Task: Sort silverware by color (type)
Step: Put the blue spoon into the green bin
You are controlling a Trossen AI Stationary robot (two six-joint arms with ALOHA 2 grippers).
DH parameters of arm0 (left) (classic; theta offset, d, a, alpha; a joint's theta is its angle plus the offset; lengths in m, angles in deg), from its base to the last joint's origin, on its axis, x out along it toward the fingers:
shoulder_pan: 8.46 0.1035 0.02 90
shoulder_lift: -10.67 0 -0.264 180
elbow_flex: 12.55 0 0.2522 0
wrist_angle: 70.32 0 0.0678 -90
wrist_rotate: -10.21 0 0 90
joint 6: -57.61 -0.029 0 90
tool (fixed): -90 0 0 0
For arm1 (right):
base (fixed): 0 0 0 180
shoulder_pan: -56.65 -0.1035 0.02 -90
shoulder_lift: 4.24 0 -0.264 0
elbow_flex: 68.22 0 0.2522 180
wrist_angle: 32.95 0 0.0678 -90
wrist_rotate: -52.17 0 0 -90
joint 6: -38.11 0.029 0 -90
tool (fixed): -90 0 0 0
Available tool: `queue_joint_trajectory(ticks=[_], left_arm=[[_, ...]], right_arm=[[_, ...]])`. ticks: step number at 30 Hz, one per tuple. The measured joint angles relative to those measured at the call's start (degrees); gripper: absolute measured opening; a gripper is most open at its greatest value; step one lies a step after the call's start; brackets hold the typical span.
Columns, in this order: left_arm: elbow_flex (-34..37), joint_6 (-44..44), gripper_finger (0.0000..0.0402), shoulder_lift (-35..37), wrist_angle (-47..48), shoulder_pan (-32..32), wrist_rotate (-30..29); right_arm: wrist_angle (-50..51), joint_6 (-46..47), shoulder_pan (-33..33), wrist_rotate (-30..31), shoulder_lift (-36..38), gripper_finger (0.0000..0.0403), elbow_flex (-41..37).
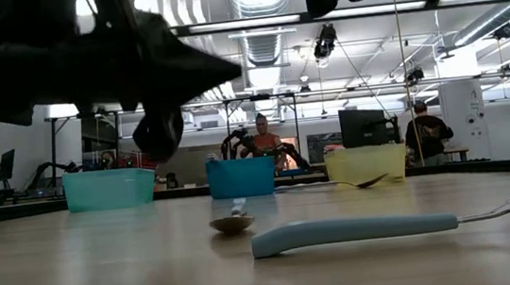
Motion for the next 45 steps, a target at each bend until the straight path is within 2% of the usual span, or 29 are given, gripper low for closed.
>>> queue_joint_trajectory(ticks=[8,11,15,19,22,25,28,36,40,45], left_arm=[[-8.2,7.0,0.0000,1.1,31.3,0.0,4.4],[-12.9,11.2,0.0000,1.6,46.8,0.0,4.6],[-22.2,14.3,0.0000,1.6,70.5,-0.1,8.2],[-32.2,6.3,0.0000,1.0,91.7,-1.0,8.9],[-36.5,-8.1,0.0000,0.9,100.0,-1.4,10.2],[-38.3,-25.8,0.0000,0.9,103.3,-1.7,12.9],[-38.5,-35.4,0.0000,0.9,103.0,-1.4,13.0],[-38.3,-49.6,0.0010,0.6,98.2,1.5,11.6],[-37.8,-54.4,0.0045,0.6,97.1,2.4,12.3],[-37.6,-59.4,0.0111,0.6,93.9,2.9,12.4]], right_arm=[[2.3,-0.8,0.0,2.4,0.1,0.0009,0.0],[2.2,-0.6,0.0,2.4,0.3,0.0009,0.0],[2.2,-0.2,0.0,2.4,0.3,0.0009,0.0],[2.2,-0.2,0.0,2.5,0.3,0.0009,0.0],[2.3,0.2,0.0,2.5,0.3,0.0009,0.0],[3.3,0.2,0.0,2.4,0.3,0.0009,0.0],[3.8,0.2,0.0,2.4,0.3,0.0009,0.0],[5.0,0.2,0.0,2.4,0.3,0.0009,0.0],[6.4,0.6,0.0,2.4,0.4,0.0009,0.0],[6.8,0.8,0.0,2.4,0.4,0.0009,0.0]])
